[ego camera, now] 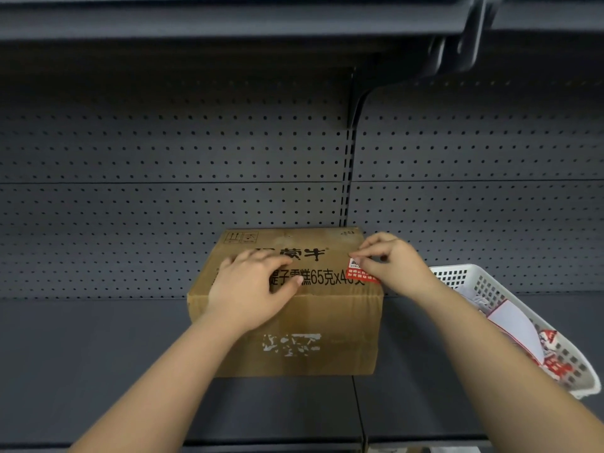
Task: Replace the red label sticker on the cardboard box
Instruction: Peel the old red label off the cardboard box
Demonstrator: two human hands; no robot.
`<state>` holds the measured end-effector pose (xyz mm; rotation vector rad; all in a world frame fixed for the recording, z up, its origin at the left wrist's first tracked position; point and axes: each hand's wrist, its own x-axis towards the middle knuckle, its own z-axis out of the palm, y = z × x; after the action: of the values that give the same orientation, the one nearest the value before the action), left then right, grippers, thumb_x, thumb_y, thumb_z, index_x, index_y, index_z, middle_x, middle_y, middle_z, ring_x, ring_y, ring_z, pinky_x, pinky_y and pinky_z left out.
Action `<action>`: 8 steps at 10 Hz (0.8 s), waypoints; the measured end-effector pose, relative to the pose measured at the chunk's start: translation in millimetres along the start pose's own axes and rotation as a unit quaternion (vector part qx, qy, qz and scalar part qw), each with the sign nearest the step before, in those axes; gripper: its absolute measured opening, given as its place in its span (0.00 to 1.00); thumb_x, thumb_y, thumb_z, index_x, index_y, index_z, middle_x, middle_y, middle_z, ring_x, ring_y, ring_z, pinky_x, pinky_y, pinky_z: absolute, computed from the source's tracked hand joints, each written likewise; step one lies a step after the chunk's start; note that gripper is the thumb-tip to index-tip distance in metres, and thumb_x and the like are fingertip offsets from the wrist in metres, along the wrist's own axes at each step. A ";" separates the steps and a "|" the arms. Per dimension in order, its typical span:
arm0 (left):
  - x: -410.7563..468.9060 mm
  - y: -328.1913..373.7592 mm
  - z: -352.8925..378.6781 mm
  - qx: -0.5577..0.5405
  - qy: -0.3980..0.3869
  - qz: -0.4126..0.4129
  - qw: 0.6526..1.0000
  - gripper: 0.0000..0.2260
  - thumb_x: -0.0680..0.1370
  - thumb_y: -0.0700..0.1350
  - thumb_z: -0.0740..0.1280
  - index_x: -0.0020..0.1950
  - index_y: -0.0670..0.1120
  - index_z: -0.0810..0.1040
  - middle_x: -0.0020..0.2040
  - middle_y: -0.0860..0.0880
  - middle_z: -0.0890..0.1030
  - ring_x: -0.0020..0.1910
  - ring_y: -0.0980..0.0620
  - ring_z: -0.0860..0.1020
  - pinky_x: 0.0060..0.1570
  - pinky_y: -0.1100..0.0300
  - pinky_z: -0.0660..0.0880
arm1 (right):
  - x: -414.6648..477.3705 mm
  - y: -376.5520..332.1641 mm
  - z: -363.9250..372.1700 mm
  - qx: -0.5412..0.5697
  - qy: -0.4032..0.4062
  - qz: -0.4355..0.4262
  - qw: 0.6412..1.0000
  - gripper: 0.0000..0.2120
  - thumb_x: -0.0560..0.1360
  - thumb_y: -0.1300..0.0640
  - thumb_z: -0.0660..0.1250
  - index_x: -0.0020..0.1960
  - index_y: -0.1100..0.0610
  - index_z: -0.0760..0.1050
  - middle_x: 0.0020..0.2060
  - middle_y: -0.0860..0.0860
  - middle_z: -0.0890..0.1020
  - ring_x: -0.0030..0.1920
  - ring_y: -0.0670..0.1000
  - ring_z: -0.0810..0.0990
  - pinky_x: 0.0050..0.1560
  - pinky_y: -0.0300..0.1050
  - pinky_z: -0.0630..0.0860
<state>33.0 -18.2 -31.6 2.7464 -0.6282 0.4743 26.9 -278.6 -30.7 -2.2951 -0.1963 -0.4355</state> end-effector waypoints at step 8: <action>-0.3 0.3 0.1 0.003 0.006 -0.005 1.000 0.25 0.73 0.68 0.54 0.64 0.59 0.74 0.66 0.56 0.76 0.67 0.51 0.69 0.64 0.46 0.64 | 9.5 3.5 1.5 -0.018 0.006 -0.012 1.000 0.05 0.74 0.53 0.69 0.44 0.54 0.80 0.44 0.46 0.78 0.48 0.45 0.76 0.47 0.36 0.71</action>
<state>32.7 -18.3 -31.8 2.7482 -0.6114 0.4913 37.1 -279.9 -30.5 -2.3268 -0.2111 -0.4678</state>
